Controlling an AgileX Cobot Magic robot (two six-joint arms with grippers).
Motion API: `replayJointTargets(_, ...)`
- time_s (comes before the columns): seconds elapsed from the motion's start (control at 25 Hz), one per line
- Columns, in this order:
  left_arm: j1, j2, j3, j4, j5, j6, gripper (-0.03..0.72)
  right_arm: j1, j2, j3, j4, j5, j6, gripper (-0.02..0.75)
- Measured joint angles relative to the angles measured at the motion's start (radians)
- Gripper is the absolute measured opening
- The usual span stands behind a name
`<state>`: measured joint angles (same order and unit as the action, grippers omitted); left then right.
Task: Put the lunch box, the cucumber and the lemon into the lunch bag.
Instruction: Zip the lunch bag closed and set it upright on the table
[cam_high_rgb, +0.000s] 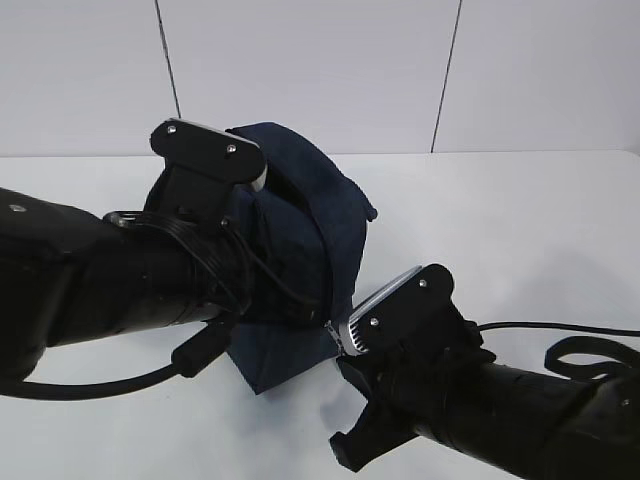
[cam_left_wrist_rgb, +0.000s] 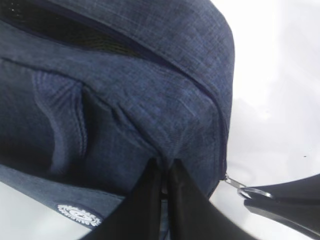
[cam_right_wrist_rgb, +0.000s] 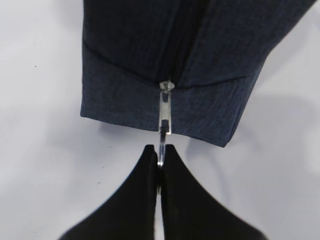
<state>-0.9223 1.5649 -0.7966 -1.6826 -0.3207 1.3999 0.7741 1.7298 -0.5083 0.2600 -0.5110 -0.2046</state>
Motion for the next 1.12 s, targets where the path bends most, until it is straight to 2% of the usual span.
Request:
replayJointTargets(0.4,0.000,0.000,0.000,0.000,0.000,0.000,-0.007,0.000,-0.106,0.004,-0.065,0.117,-0.011,0.008)
replayJointTargets(1.12,0.000,0.000,0.000,0.000,-0.025,0.000,-0.007,0.000,-0.116,-0.086,-0.070,0.256,-0.050,0.008)
